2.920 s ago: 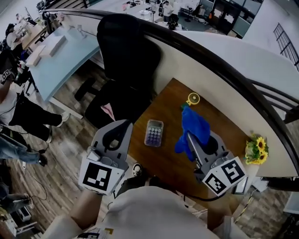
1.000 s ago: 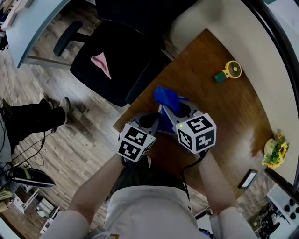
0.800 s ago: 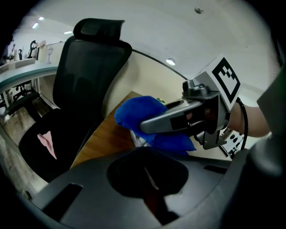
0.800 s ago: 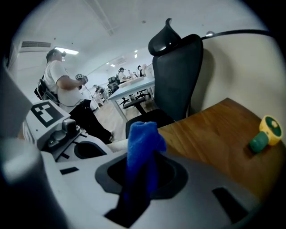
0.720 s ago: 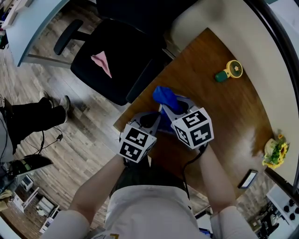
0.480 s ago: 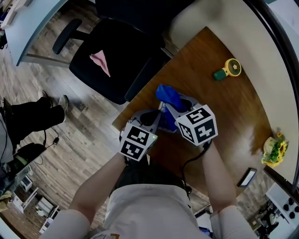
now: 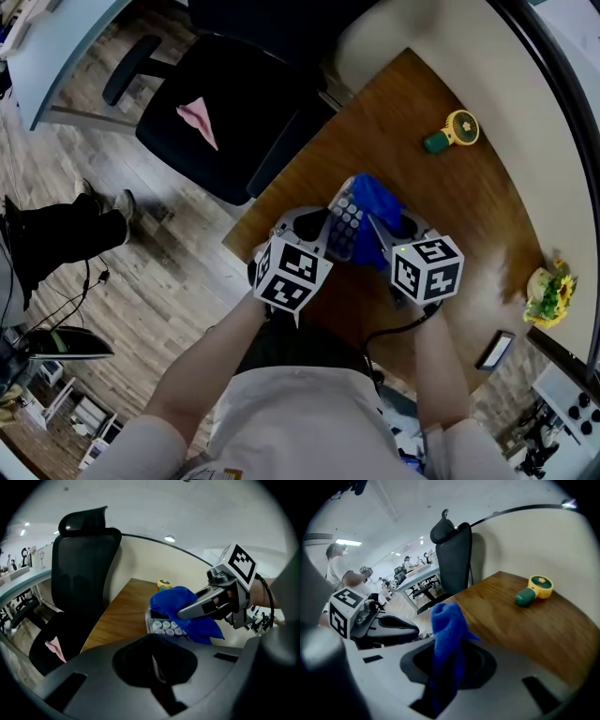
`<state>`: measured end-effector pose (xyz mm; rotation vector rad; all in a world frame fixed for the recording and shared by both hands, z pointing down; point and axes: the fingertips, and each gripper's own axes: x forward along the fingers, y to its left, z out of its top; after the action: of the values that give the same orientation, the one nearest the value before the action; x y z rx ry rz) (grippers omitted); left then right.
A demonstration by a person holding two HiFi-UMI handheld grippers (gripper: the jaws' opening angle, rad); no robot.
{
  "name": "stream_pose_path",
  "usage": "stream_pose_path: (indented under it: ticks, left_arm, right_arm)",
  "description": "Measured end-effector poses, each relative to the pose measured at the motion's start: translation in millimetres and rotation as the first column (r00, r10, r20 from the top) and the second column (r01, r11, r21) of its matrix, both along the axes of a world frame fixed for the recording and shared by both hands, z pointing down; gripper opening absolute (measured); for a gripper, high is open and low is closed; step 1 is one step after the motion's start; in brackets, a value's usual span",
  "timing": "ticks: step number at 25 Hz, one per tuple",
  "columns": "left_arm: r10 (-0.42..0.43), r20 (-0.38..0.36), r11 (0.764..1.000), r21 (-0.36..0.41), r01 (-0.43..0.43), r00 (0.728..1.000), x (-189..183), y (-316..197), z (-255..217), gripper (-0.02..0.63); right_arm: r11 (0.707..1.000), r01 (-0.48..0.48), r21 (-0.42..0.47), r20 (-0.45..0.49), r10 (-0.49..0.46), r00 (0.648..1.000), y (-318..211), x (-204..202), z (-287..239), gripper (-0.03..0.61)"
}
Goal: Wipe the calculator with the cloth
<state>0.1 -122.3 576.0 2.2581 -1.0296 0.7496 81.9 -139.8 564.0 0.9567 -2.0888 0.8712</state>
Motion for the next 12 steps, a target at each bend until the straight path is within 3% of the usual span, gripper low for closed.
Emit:
stream_pose_path:
  ticks: [5, 8, 10, 12]
  left_arm:
    - [-0.007, -0.009, 1.000, -0.004, 0.007, 1.000, 1, -1, 0, 0.002]
    - [-0.022, -0.007, 1.000, -0.005, 0.022, 1.000, -2, -2, 2, 0.002]
    - [-0.025, 0.039, 0.999, -0.029, 0.026, 0.999, -9, -2, 12, 0.002]
    - [0.006, 0.081, 0.999, -0.049, -0.002, 0.997, -13, 1, 22, 0.002]
  right_arm:
    - [0.996, -0.086, 0.036, -0.108, 0.090, 0.990, 4, 28, -4, 0.086]
    - [0.993, -0.103, 0.052, 0.023, 0.102, 0.995, -3, 9, -25, 0.086]
    - [0.995, -0.077, 0.069, 0.109, 0.069, 0.992, -9, -16, -39, 0.087]
    - [0.997, -0.033, 0.069, 0.134, 0.023, 0.991, -11, -40, -40, 0.087]
